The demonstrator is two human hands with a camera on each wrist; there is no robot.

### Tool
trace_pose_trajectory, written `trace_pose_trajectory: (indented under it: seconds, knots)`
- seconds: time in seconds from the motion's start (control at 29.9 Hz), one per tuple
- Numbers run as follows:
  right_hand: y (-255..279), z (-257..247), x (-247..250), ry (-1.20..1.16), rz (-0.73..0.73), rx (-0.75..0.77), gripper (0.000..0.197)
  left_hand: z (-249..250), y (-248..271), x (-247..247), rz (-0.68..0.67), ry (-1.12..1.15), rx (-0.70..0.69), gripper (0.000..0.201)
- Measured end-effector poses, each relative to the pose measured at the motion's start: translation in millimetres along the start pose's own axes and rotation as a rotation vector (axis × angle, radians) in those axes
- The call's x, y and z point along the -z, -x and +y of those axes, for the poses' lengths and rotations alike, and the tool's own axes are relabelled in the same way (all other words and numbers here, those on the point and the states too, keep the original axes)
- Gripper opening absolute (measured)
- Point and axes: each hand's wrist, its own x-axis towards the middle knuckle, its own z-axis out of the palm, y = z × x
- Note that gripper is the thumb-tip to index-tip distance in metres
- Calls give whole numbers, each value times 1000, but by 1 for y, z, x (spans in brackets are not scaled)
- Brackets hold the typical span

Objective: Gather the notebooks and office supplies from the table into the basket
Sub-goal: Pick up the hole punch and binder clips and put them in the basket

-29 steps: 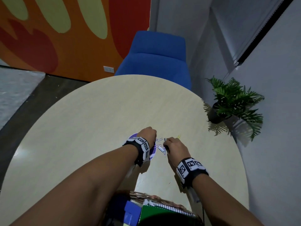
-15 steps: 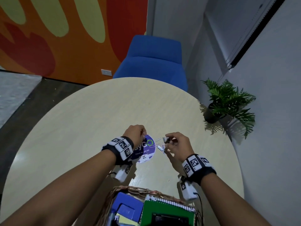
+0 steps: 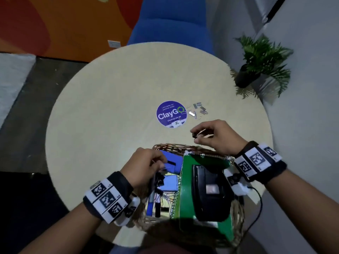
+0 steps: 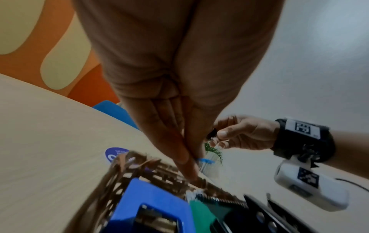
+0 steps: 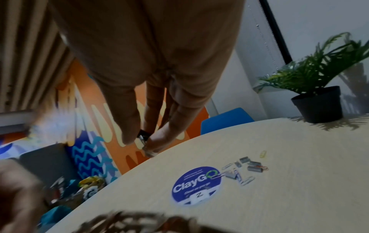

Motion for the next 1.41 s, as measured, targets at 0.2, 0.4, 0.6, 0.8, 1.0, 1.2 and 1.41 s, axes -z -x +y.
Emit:
trace_pose_trajectory:
  seconds: [0.2, 0.4, 0.6, 0.8, 1.0, 1.2, 1.41]
  knots:
    - [41, -23, -49, 135, -115, 39, 19, -17, 24, -2, 25, -45, -40, 31]
    - [54, -32, -72, 193, -206, 55, 32, -29, 27, 23, 194, -4, -11, 29]
    - [26, -17, -35, 225, -56, 21, 33, -24, -12, 46, 191, -124, -20, 31]
    - [-41, 32, 32, 571, 31, -106, 36, 21, -121, 79, 202, -515, -113, 27]
    - [-105, 78, 46, 587, 63, -233, 29, 49, -231, 40, 52, -578, -52, 28]
    - [-134, 111, 29, 581, 136, -227, 23, 57, -296, -13, 7, -605, 29, 29]
    - [-143, 130, 24, 551, 183, -184, 23, 50, -318, -36, 27, -621, 93, 25]
